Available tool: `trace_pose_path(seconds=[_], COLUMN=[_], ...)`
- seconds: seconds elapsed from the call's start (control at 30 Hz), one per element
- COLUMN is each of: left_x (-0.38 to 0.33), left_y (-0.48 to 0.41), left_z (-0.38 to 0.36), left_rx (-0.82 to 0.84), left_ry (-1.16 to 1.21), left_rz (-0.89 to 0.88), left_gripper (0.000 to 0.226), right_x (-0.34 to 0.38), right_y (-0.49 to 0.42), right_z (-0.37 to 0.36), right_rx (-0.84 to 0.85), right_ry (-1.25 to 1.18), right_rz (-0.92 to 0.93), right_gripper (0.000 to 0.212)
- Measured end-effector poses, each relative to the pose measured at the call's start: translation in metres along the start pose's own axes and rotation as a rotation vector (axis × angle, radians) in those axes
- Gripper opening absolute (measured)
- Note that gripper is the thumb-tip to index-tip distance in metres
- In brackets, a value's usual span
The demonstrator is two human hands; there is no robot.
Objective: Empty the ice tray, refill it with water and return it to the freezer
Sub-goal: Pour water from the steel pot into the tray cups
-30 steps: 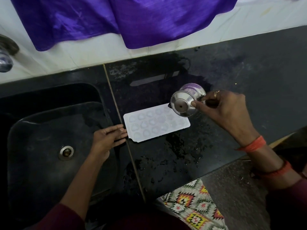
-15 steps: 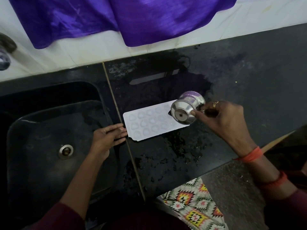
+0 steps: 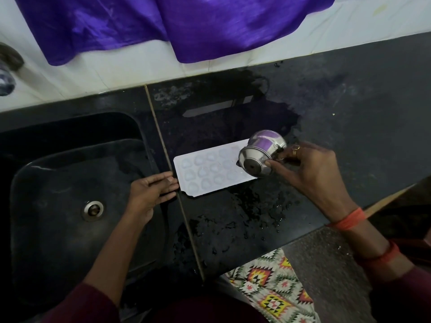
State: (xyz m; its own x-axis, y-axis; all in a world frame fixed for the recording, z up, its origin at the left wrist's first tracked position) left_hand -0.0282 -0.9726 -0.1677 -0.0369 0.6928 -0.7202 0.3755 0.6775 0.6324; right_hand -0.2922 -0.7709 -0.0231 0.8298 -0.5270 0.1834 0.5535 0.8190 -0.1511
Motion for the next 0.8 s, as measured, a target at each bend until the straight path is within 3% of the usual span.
trace_pose_path(seconds=[0.5,0.8], left_x=[0.002,0.0024], left_y=[-0.0012,-0.0002], left_z=[-0.0014,-0.0017], left_rx=[0.0,0.003], left_ry=[-0.003,0.002], left_rz=[0.004,-0.002], left_gripper=[0.018,0.019], right_x=[-0.0017,-0.0011], right_y=[0.0031,0.0032], right_z=[-0.0019,-0.0027], right_rx=[0.004,0.001], right_ry=[0.018,0.028], right_rz=[0.04,0.049], right_gripper=[0.049,0.041])
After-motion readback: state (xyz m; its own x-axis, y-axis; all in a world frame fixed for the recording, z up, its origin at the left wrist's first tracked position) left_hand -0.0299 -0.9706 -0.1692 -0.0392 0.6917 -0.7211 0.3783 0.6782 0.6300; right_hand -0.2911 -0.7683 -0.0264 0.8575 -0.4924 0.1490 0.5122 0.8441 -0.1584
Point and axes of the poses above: each hand's wrist, its own y-axis away from the middle knuckle, its own z-axis out of the back of the hand, x = y × z, the point moved 1 cm from there along -y, towards the middle knuckle, and after that the axes turned 14 degrees about y, right-handed, at the moved point
